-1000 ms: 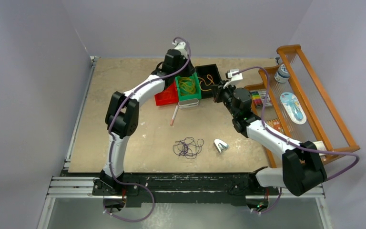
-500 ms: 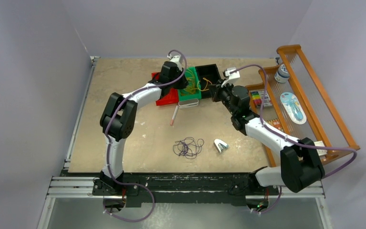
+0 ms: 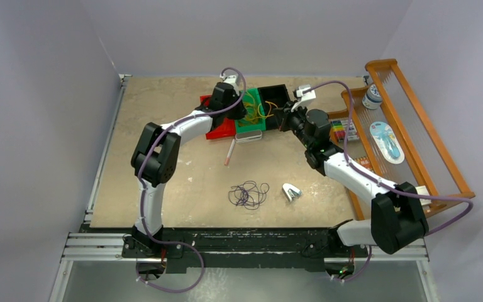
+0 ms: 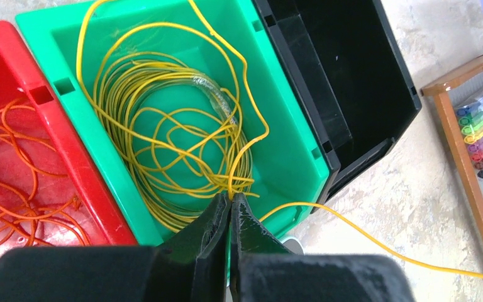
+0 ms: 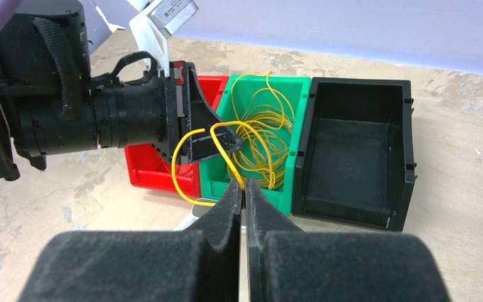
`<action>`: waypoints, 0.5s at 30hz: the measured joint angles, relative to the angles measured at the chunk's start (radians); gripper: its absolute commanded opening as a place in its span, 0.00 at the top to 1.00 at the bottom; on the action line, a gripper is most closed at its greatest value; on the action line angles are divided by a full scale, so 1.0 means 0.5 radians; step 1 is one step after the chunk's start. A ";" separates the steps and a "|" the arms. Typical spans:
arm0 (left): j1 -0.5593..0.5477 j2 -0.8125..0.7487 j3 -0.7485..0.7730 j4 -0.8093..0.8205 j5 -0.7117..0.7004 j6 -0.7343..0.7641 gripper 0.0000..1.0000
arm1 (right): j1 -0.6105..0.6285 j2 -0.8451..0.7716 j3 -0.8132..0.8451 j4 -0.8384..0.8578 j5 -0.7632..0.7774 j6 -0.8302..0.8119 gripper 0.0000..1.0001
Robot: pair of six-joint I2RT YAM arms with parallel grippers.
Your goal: Untangle the cables
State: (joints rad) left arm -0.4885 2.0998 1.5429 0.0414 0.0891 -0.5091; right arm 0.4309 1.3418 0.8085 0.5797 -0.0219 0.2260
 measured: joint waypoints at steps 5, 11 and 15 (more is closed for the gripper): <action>-0.002 0.058 0.095 -0.131 0.005 0.014 1.00 | 0.000 0.000 0.014 -0.013 -0.032 0.000 1.00; -0.018 0.184 0.311 -0.315 -0.001 0.055 1.00 | 0.000 0.000 0.014 -0.021 -0.045 -0.002 1.00; -0.023 0.252 0.450 -0.467 -0.027 0.080 1.00 | 0.000 -0.001 0.014 -0.030 -0.045 -0.007 1.00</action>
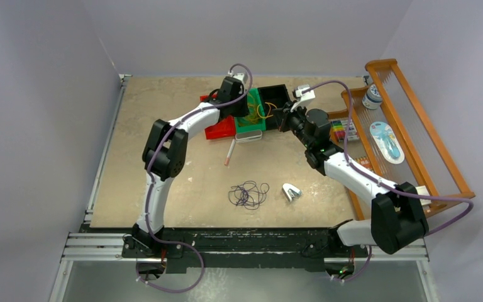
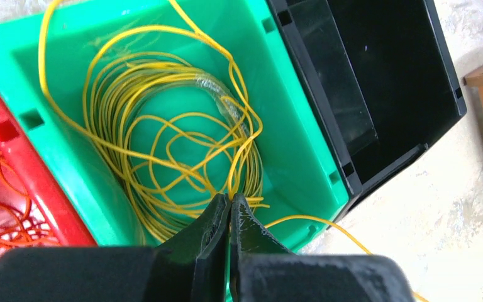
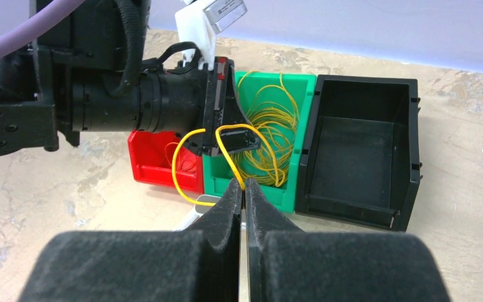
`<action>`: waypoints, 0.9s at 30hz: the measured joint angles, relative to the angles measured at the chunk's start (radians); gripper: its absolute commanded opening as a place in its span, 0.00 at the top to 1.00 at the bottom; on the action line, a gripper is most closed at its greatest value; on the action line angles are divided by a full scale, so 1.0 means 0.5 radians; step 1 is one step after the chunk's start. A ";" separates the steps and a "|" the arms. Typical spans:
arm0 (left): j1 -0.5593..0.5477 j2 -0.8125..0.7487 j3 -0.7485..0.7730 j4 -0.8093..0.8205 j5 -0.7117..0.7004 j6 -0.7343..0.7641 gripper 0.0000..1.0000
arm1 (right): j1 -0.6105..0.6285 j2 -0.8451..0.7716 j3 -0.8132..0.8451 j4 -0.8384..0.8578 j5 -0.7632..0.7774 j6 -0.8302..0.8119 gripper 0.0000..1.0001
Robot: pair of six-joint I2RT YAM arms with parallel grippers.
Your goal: Untangle the cables
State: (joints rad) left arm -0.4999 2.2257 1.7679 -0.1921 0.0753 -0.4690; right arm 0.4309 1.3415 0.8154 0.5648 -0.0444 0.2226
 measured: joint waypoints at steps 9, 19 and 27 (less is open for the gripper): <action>-0.002 0.198 0.346 -0.216 -0.026 0.038 0.99 | 0.000 0.001 0.000 -0.002 0.001 0.000 1.00; -0.002 0.233 0.359 -0.199 -0.048 0.038 0.79 | 0.000 0.001 -0.001 0.005 -0.003 0.002 1.00; -0.011 0.016 0.100 -0.083 -0.066 0.031 0.70 | 0.000 0.069 -0.001 0.056 -0.005 0.002 1.00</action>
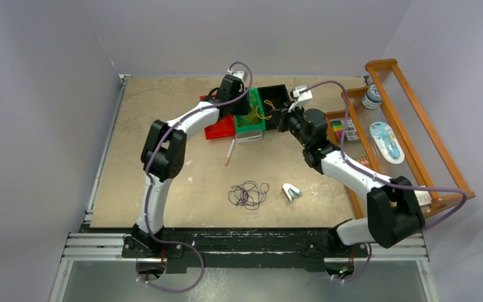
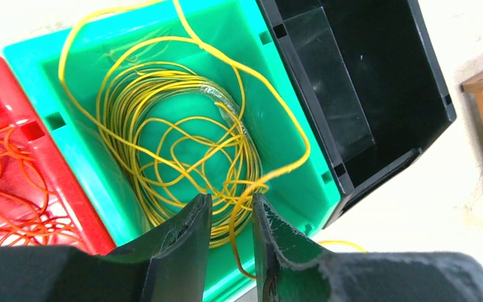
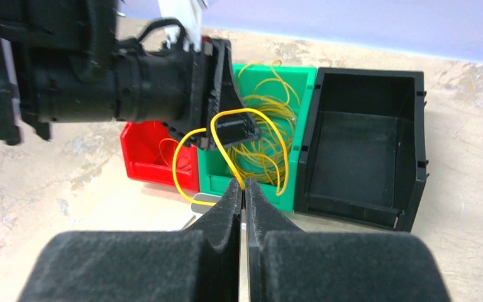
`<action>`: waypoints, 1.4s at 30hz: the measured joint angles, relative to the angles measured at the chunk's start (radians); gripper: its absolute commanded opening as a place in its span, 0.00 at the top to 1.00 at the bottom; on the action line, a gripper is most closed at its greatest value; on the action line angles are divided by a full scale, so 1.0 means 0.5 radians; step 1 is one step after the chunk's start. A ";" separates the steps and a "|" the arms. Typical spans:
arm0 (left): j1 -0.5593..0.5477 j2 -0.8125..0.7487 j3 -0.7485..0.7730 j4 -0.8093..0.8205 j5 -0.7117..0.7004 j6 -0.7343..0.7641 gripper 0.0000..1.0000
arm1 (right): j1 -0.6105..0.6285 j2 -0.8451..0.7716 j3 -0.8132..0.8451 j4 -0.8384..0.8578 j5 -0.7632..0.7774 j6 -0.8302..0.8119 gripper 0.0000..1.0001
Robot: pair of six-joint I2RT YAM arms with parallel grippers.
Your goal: Untangle the cables
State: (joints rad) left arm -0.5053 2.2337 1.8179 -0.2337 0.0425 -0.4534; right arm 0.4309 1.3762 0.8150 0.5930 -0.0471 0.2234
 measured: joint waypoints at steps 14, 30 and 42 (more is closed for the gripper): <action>0.002 -0.392 -0.349 0.143 -0.049 -0.038 0.62 | 0.000 0.309 0.211 0.050 -0.001 -0.001 1.00; 0.034 -1.139 -0.774 0.089 -0.292 -0.042 0.54 | 0.000 0.842 0.720 0.063 -0.131 -0.030 1.00; 0.047 -1.465 -0.882 -0.095 -0.477 0.063 0.54 | 0.000 1.270 1.113 -0.082 -0.204 -0.132 0.99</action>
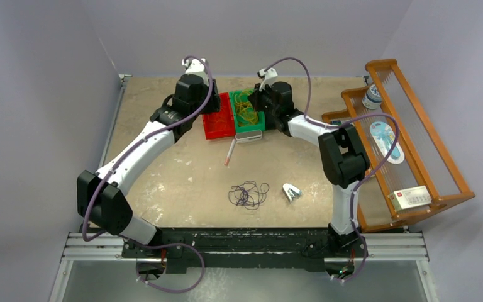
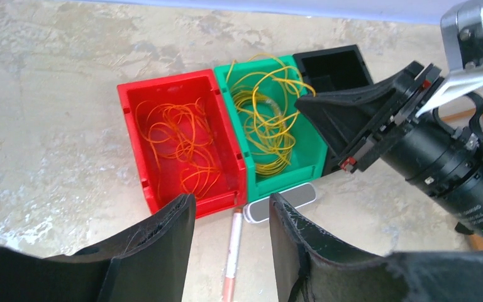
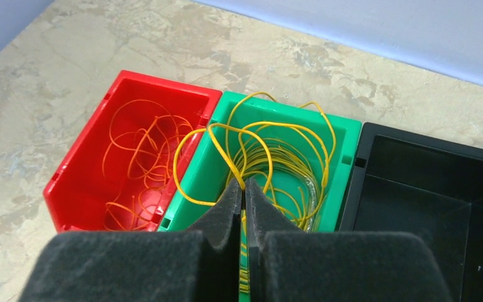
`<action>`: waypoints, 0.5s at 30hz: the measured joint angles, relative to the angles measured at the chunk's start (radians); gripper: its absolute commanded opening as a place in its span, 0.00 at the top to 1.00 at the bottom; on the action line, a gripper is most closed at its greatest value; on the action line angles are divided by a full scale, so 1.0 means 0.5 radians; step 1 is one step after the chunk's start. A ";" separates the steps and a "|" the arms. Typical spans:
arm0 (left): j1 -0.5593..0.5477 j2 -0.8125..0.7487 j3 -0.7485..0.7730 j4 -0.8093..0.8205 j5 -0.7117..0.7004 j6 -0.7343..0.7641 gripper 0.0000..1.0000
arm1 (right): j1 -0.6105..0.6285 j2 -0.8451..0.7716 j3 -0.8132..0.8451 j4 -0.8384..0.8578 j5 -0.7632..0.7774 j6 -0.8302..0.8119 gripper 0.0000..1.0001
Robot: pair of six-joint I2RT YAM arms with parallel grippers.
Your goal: Untangle the cables
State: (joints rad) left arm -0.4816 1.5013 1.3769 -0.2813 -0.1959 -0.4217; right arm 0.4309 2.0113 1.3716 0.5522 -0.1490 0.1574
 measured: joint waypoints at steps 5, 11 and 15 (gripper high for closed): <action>0.008 0.000 -0.034 -0.078 -0.034 0.033 0.54 | 0.000 0.147 0.122 -0.058 0.019 -0.053 0.97; 0.008 -0.001 -0.035 -0.100 -0.044 0.043 0.53 | 0.000 0.288 0.217 -0.137 0.058 -0.118 0.95; 0.008 -0.001 -0.036 -0.100 -0.046 0.043 0.54 | 0.000 0.362 0.284 -0.212 0.076 -0.163 0.94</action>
State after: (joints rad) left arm -0.4778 1.5009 1.3590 -0.3313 -0.2188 -0.4000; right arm 0.4309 2.1925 1.5135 0.4461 -0.1112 0.0757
